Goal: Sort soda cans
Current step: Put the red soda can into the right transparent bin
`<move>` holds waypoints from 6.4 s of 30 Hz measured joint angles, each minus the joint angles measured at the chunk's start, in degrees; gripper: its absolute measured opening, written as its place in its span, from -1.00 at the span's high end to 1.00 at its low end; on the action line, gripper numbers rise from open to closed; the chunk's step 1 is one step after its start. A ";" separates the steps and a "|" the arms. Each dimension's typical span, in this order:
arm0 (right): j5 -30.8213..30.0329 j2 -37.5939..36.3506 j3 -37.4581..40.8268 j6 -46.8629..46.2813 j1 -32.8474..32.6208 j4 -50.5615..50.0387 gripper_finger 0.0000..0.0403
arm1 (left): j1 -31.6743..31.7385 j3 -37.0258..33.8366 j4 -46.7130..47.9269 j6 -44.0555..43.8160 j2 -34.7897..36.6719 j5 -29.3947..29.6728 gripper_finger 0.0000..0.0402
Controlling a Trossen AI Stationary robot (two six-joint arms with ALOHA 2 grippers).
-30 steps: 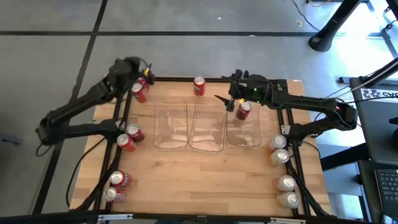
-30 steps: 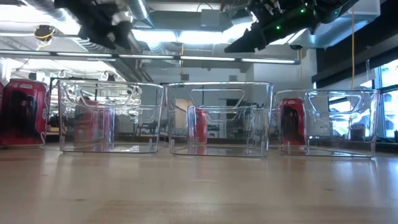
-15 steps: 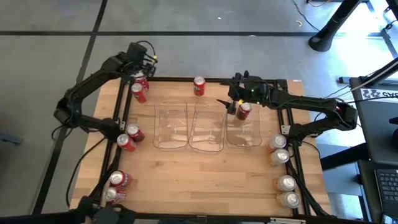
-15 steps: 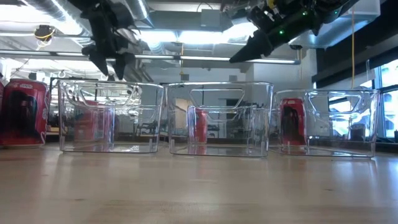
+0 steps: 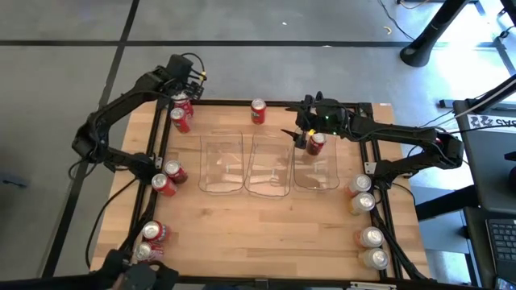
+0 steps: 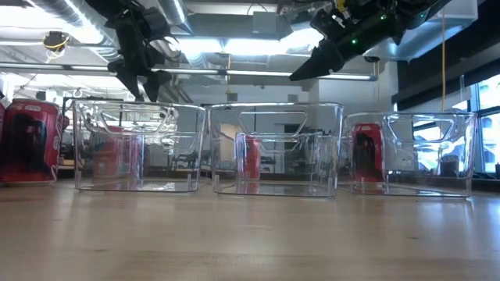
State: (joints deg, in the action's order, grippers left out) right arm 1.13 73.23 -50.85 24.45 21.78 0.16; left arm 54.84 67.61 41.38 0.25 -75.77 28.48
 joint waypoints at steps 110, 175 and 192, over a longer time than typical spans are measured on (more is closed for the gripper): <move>-1.24 -5.38 0.02 -6.04 -0.02 -12.51 -0.78 | -10.03 8.63 13.47 4.67 -10.57 1.78 -0.57; -7.42 -27.82 0.00 -35.06 -27.43 -39.38 -0.78 | -48.86 28.81 -23.84 4.27 -32.24 -25.92 -0.55; -16.95 -28.04 5.11 -33.51 -27.41 -37.28 0.95 | -48.86 28.68 -25.75 6.37 -33.62 -27.09 -0.55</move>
State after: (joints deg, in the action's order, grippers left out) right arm -15.83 45.20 -45.74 -9.06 -5.63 -37.12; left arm 5.98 96.29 15.63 6.61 -109.38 1.39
